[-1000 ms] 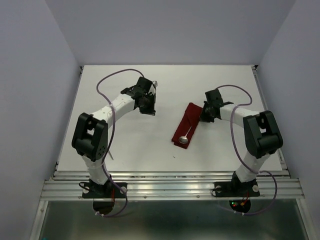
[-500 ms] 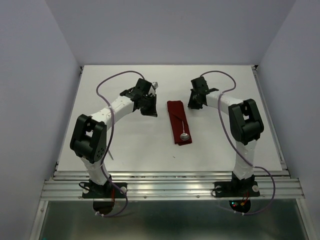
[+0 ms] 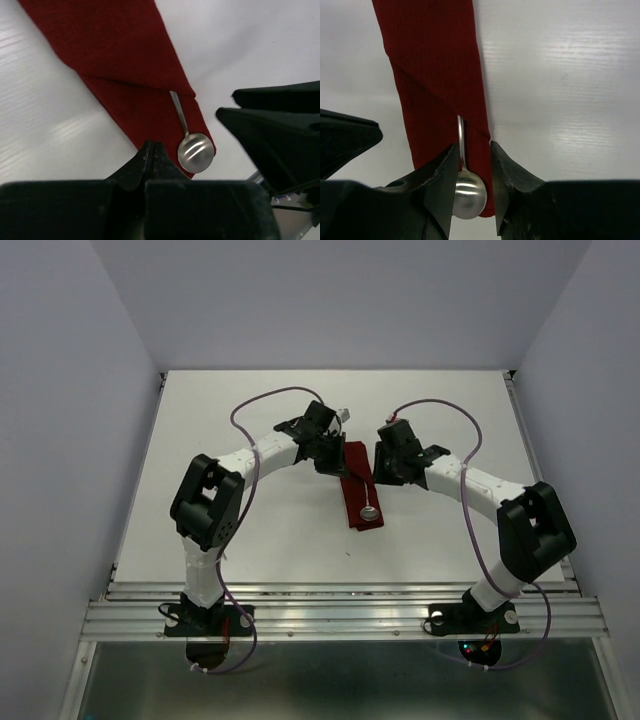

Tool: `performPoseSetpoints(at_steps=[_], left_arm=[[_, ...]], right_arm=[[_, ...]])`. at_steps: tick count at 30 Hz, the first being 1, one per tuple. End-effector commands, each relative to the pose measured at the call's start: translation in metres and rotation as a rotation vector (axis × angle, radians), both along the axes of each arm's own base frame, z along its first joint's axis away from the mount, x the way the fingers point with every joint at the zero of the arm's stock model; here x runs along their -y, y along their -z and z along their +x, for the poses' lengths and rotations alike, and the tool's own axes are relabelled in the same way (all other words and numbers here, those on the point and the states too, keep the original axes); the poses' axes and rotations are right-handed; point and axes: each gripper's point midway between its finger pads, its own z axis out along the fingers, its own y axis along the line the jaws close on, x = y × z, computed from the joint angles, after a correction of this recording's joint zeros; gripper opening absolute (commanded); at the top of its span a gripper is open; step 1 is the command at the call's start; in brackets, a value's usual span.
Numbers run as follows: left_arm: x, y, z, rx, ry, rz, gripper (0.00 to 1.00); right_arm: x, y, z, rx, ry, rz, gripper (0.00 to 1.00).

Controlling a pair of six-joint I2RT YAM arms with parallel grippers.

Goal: Fold the napkin into a case and place the utensils inside
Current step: Insert the spoon into the folded napkin.

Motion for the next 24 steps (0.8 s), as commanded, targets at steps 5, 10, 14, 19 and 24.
performPoseSetpoints(at_steps=[5,10,14,19,24], left_arm=[[0.03,0.0,0.002,-0.013,0.028,-0.099,0.0],[0.028,0.026,0.002,-0.054,0.022,-0.06,0.0],[0.025,0.038,0.001,-0.068,0.02,-0.034,0.0],[0.024,0.044,-0.001,-0.078,0.029,-0.024,0.0],[0.023,0.046,-0.002,-0.082,0.034,-0.022,0.0]], right_arm=[[-0.017,0.012,-0.012,-0.023,-0.032,-0.002,0.37],[-0.03,0.027,-0.016,-0.06,-0.08,-0.007,0.36],[-0.039,0.035,-0.018,-0.078,-0.104,-0.011,0.36],[-0.042,0.042,-0.018,-0.084,-0.106,-0.023,0.32],[-0.041,0.046,-0.019,-0.089,-0.1,-0.05,0.23]])
